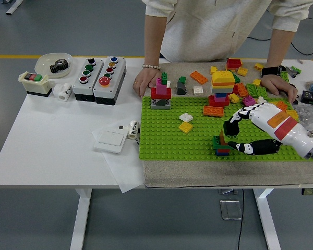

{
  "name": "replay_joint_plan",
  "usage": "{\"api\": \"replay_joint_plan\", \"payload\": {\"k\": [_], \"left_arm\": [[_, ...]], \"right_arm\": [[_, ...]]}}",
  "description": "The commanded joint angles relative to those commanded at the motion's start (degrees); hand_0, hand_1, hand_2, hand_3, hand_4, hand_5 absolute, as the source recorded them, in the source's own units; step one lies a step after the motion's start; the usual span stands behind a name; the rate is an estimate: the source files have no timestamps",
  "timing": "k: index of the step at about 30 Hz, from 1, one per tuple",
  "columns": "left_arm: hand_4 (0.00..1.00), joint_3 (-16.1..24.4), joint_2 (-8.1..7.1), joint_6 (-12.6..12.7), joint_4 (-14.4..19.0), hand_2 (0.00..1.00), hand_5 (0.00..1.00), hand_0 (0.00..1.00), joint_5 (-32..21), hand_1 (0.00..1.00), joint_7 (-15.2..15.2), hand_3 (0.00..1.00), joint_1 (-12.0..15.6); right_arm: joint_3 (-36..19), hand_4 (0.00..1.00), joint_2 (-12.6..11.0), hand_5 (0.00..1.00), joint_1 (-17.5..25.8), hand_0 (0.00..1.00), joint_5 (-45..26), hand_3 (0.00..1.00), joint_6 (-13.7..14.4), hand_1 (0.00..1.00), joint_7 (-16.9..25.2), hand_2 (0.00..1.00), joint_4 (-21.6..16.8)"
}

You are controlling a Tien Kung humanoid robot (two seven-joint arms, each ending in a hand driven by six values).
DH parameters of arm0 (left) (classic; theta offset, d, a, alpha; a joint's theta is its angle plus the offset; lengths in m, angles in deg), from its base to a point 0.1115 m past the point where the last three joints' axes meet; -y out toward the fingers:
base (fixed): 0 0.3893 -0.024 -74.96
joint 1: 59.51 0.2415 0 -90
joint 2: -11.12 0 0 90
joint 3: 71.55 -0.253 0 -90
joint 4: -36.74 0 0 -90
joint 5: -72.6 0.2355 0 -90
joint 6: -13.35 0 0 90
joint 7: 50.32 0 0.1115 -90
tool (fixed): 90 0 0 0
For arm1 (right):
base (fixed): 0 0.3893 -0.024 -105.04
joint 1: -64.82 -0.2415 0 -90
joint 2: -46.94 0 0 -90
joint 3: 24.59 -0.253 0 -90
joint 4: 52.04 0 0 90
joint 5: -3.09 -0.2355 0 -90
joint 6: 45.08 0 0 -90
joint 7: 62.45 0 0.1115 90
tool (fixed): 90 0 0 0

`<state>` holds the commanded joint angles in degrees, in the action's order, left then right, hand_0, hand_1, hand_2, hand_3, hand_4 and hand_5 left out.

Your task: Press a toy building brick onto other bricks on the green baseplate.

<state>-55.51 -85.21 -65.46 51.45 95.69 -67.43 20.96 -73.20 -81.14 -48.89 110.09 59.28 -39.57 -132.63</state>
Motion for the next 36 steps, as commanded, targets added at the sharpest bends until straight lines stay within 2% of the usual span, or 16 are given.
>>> {"api": "replay_joint_plan", "payload": {"k": [19, 36], "left_arm": [[0.659, 0.0, -0.05, -0.1, -0.1, 0.649, 0.752, 0.492, -0.1, 0.566, 0.1, 0.623, -0.1], [0.659, 0.2, -0.04, -0.1, -0.1, 0.649, 0.749, 0.491, 0.3, 0.568, -0.1, 0.622, 0.1]], "right_arm": [[1.3, 0.785, 0.0, 0.476, -1.6, 0.521, -0.2, 0.548, -0.4, 0.56, -0.2, 0.614, 0.2], [0.8, 0.786, 0.2, 0.464, -0.7, 0.511, 0.1, 0.548, -0.4, 0.551, -0.1, 0.611, 0.2]]}}
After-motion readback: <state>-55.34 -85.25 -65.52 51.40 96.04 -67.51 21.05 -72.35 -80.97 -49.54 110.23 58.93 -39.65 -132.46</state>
